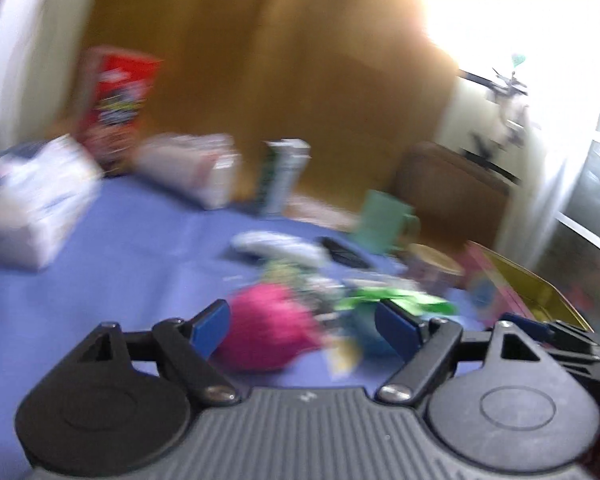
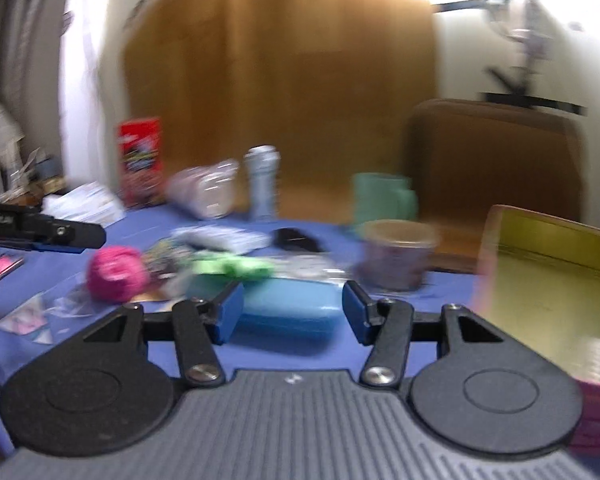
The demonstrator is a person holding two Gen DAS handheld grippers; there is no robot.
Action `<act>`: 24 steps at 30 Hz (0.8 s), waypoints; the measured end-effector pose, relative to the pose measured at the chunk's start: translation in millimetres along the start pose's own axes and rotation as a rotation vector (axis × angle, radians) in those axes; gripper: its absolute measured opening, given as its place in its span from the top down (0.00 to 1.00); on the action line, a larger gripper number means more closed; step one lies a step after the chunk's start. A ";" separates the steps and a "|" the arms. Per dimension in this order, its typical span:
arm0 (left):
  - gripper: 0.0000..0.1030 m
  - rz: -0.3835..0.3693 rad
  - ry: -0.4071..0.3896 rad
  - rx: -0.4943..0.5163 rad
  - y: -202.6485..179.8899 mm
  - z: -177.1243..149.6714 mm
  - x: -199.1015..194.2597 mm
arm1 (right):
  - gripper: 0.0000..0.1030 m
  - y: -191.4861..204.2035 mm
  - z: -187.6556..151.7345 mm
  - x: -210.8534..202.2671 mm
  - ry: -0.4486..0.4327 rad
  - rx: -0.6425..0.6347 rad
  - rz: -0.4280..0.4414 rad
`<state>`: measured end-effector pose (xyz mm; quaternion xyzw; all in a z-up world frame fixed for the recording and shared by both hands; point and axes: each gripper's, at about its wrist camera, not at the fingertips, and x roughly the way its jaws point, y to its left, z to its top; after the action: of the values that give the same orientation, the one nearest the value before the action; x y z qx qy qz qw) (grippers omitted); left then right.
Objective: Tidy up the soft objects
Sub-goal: 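Reach to the pink knitted sock ball and grasp it with the right gripper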
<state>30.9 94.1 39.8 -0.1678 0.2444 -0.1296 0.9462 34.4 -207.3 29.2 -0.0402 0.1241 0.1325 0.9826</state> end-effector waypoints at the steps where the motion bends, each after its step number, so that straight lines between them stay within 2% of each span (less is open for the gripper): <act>1: 0.21 0.019 0.002 -0.023 13.1 -3.4 -4.7 | 0.44 10.8 1.6 6.2 0.006 -0.021 0.023; 5: 0.22 0.043 0.016 -0.133 50.7 -5.7 -8.6 | 0.44 55.4 9.6 29.6 0.040 -0.101 0.139; 9: 0.21 0.035 0.010 -0.145 53.6 -1.0 -5.8 | 0.41 98.2 15.3 58.0 0.078 -0.201 0.239; 11: 0.15 0.032 0.013 -0.142 51.6 1.7 -1.7 | 0.36 112.0 17.7 73.8 0.108 -0.221 0.259; 14: 0.08 0.025 0.014 -0.145 46.9 -3.9 -4.3 | 0.36 126.2 21.4 94.0 0.158 -0.217 0.288; 16: 0.07 0.015 0.011 -0.151 44.2 -6.2 -7.8 | 0.38 134.6 24.1 111.7 0.198 -0.239 0.305; 17: 0.07 0.008 0.011 -0.154 43.9 -6.2 -7.8 | 0.45 137.0 23.4 117.9 0.218 -0.237 0.322; 20: 0.07 -0.008 0.019 -0.150 41.6 -8.0 -9.6 | 0.50 134.7 21.6 112.5 0.224 -0.201 0.331; 24: 0.07 -0.053 0.047 -0.140 33.8 -8.8 -4.1 | 0.50 118.0 18.1 77.2 0.173 -0.203 0.326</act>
<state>28.5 123.9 21.4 -0.2368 0.2704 -0.1410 0.9225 78.8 -72.5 21.6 -0.1295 0.1991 0.2976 0.9247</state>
